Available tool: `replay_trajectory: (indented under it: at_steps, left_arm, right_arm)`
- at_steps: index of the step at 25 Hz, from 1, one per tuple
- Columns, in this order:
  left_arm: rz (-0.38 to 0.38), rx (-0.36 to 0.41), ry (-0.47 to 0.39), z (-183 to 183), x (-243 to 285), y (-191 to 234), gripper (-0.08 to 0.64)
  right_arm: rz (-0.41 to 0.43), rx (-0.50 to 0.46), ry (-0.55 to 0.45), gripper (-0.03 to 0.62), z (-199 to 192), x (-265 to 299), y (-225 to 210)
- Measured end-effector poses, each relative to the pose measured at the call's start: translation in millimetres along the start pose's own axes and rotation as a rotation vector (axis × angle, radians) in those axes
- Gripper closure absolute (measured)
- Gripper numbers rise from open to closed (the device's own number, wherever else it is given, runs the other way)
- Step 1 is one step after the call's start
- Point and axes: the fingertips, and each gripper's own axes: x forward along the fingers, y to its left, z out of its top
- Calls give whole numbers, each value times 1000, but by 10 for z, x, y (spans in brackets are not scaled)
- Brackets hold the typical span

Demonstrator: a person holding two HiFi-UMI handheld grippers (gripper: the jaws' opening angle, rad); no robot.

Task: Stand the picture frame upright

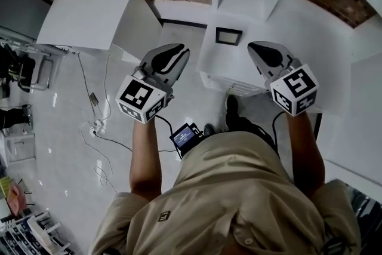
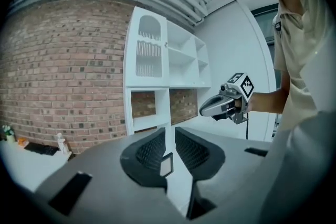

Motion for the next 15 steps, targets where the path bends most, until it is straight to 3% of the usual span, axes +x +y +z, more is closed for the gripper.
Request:
replay_trajectory:
  at_steps: [9, 15]
  left_arm:
    - [-35, 125, -131, 718, -510, -563, 508]
    - [-68, 151, -127, 773, -651, -898, 509]
  right_arm:
    - [-11, -59, -75, 589, 406, -634, 463]
    - [-22, -58, -69, 589, 415, -886, 605]
